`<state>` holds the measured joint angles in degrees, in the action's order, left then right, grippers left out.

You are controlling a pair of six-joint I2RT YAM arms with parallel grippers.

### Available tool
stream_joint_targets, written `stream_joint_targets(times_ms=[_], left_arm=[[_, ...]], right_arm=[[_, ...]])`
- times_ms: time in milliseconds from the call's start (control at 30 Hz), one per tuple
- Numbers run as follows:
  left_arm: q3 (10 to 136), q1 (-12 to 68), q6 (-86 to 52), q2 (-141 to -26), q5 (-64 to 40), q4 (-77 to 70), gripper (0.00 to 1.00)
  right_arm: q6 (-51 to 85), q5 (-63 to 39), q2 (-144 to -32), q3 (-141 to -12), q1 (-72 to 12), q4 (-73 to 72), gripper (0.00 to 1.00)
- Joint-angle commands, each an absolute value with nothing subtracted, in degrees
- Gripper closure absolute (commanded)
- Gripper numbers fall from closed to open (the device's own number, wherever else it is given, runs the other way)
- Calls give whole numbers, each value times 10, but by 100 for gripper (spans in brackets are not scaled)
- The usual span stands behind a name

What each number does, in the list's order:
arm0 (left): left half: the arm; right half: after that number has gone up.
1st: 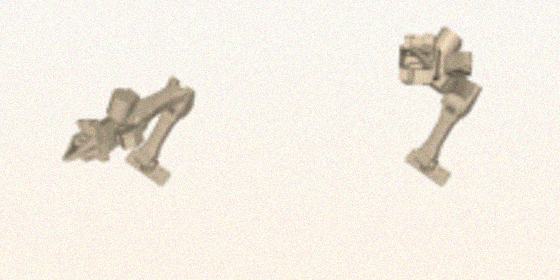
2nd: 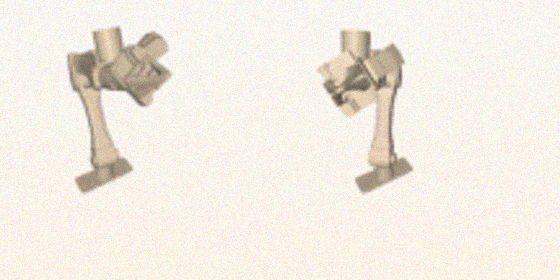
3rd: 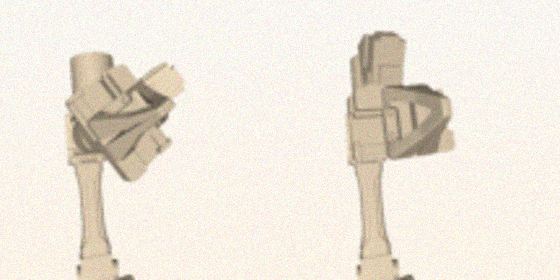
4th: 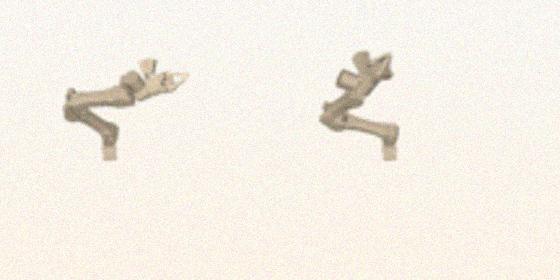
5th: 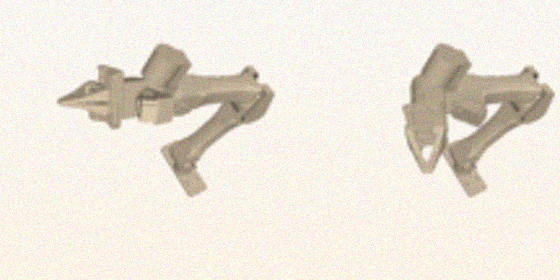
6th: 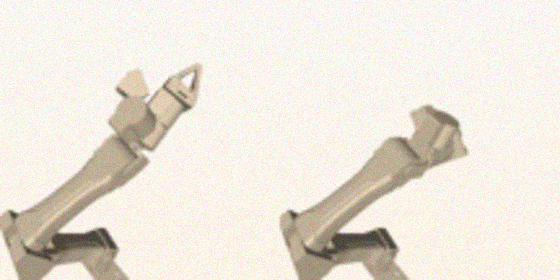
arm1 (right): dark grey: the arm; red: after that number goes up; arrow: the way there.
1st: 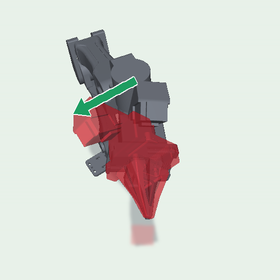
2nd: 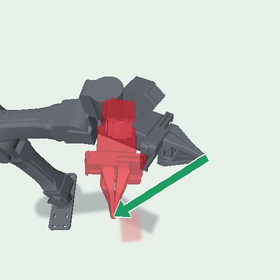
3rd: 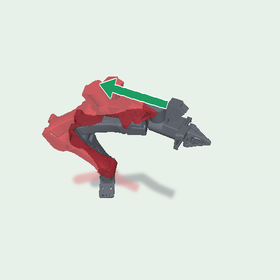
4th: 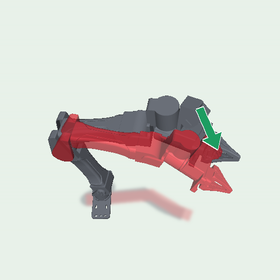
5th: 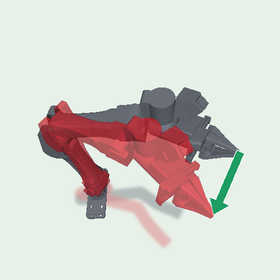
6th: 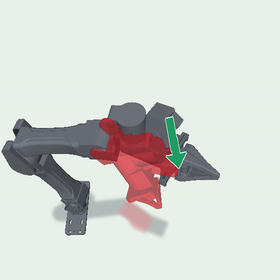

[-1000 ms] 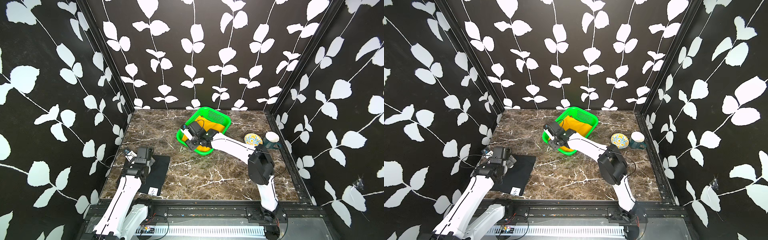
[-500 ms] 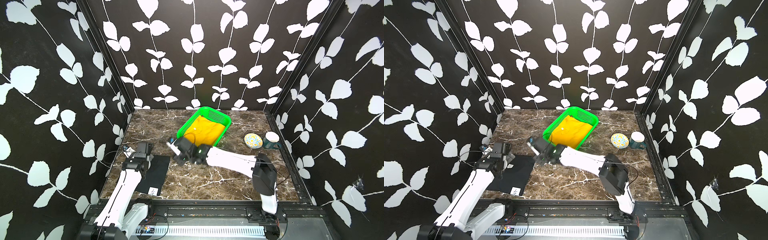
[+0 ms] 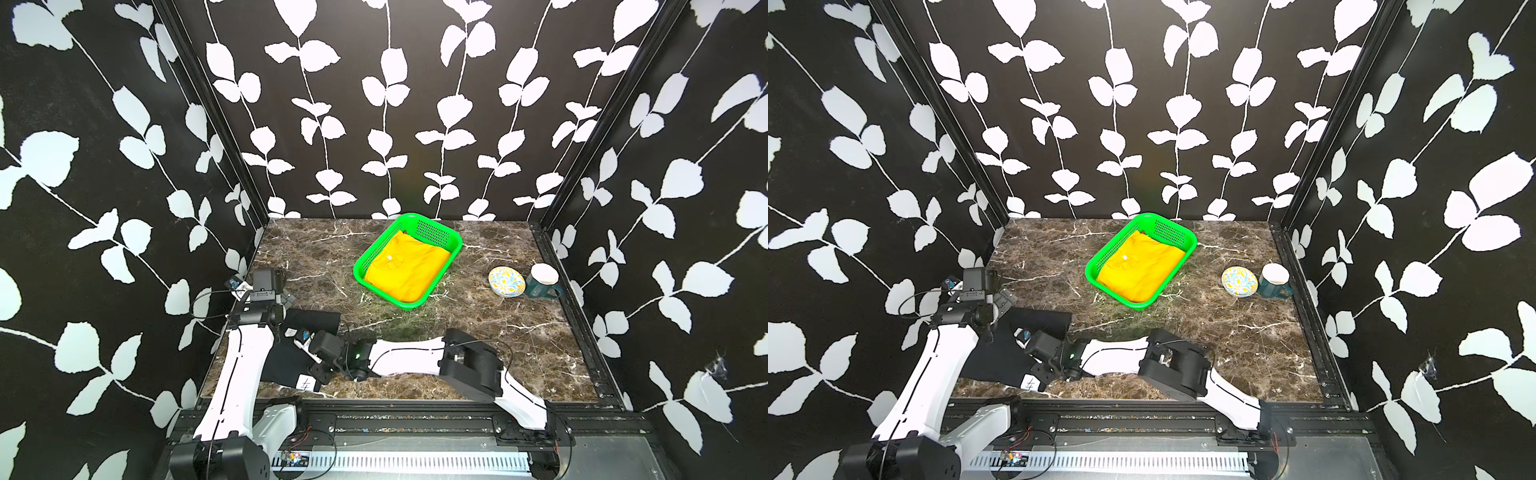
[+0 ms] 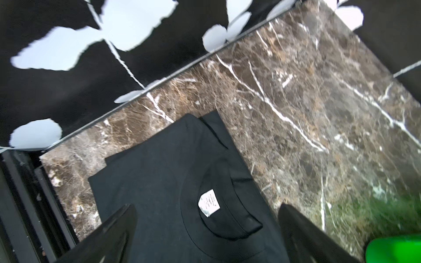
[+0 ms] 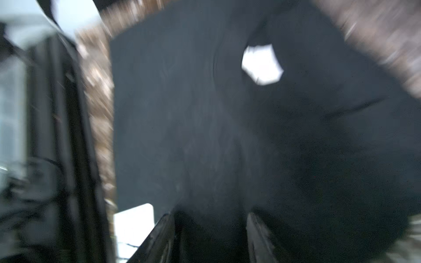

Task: Put the folded t-shirts into the basket
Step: Move the T-shirt to the center of the board.

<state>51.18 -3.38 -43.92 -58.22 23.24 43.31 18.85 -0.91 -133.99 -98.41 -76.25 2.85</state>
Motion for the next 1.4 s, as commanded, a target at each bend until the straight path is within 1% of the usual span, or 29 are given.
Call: stream_joint_targets(times_ms=[0, 167, 367, 500, 633, 767, 867, 967, 1067, 1233, 1367], left_arm=[[519, -37, -418, -581, 210, 426, 2], [511, -37, -404, -578, 162, 404, 1], [482, -34, -409, -578, 77, 360, 1], [487, -8, -398, -602, 51, 359, 2], [481, 57, -370, -625, 79, 343, 2], [447, 74, -358, -642, 44, 298, 1], [422, 84, -334, -648, 15, 258, 2], [415, 103, -316, -643, 20, 243, 2], [419, 127, -299, -643, 33, 242, 3], [405, 145, -271, -646, 34, 218, 5], [393, 145, -258, -651, 33, 201, 6]], right_arm=[[206, 3, -1331, -957, -765, 15, 47], [239, 113, -1275, -836, -755, 77, 48], [286, 138, -1147, -595, -704, 67, 49], [293, 167, -1026, -484, -684, 104, 48], [302, 205, -911, -425, -681, 182, 45], [343, 216, -837, -433, -678, 271, 44], [362, 200, -797, -444, -678, 295, 44], [367, 168, -785, -462, -679, 282, 44], [385, 121, -800, -481, -682, 232, 45], [463, 16, -884, -494, -701, 107, 45], [504, -32, -951, -487, -711, 75, 48]])
